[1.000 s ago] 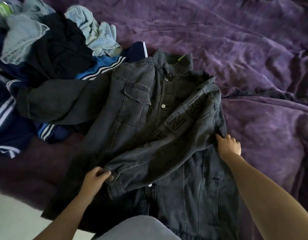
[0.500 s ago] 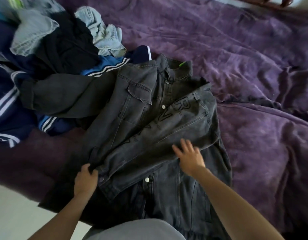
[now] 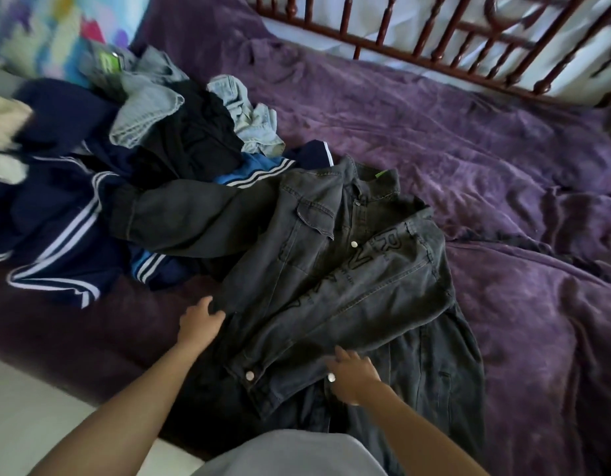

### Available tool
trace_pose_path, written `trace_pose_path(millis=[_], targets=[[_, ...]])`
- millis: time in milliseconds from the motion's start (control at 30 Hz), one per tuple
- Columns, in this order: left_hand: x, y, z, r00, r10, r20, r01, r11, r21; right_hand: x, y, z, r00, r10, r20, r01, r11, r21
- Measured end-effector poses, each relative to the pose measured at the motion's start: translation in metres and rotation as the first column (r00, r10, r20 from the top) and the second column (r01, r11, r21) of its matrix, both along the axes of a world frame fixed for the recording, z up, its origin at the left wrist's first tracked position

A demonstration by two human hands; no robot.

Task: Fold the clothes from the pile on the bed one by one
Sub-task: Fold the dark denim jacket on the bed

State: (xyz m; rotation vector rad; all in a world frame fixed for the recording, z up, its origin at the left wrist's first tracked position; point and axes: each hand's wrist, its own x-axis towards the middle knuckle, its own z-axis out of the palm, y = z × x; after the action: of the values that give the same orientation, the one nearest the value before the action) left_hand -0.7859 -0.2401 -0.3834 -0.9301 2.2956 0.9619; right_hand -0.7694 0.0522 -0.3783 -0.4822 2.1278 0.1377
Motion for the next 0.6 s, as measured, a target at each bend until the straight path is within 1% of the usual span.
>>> trace_pose_path(millis=[33,67,100,133,167,233,300,367,500,567,600], targets=[[-0.014,-0.014,0.004,0.990,0.128,-0.057,-0.123,0.990,0.074,-0.005,-0.007,0.006,0.999,-0.035,-0.034,0.034,0.999,-0.026],[-0.027,-0.028,0.008,0.954,0.283,-0.102,-0.262,0.949,0.176,-0.010,-0.015,0.011,0.995,-0.075,-0.066,0.072,0.996,-0.050],[-0.040,-0.041,0.012,0.893,0.436,-0.113,-0.391,0.874,0.289,-0.016,-0.021,0.017,0.989,-0.115,-0.096,0.108,0.992,-0.071],[-0.053,-0.056,0.016,0.820,0.565,-0.094,-0.492,0.779,0.389,-0.021,-0.027,0.023,0.980,-0.151,-0.129,0.140,0.986,-0.091],[-0.065,-0.071,0.019,0.751,0.658,-0.063,-0.562,0.686,0.463,-0.026,-0.033,0.029,0.970,-0.186,-0.158,0.170,0.979,-0.108],[-0.088,-0.103,0.024,0.627,0.779,0.003,-0.649,0.521,0.555,-0.033,-0.042,0.040,0.948,-0.239,-0.208,0.213,0.967,-0.143],[-0.107,-0.131,0.027,0.529,0.845,0.075,-0.695,0.381,0.610,-0.036,-0.049,0.049,0.930,-0.279,-0.239,0.242,0.955,-0.172],[-0.120,-0.151,0.026,0.480,0.867,0.133,-0.718,0.301,0.628,-0.037,-0.053,0.054,0.913,-0.321,-0.251,0.278,0.941,-0.194],[-0.122,-0.163,0.016,0.458,0.847,0.271,-0.736,0.190,0.650,-0.033,-0.061,0.057,0.897,-0.364,-0.250,0.322,0.927,-0.193],[-0.116,-0.156,0.007,0.469,0.813,0.346,-0.745,0.154,0.649,-0.029,-0.067,0.055,0.901,-0.370,-0.226,0.338,0.926,-0.167],[-0.114,-0.152,0.002,0.468,0.809,0.354,-0.741,0.141,0.657,-0.028,-0.069,0.055,0.907,-0.367,-0.208,0.341,0.928,-0.150]])
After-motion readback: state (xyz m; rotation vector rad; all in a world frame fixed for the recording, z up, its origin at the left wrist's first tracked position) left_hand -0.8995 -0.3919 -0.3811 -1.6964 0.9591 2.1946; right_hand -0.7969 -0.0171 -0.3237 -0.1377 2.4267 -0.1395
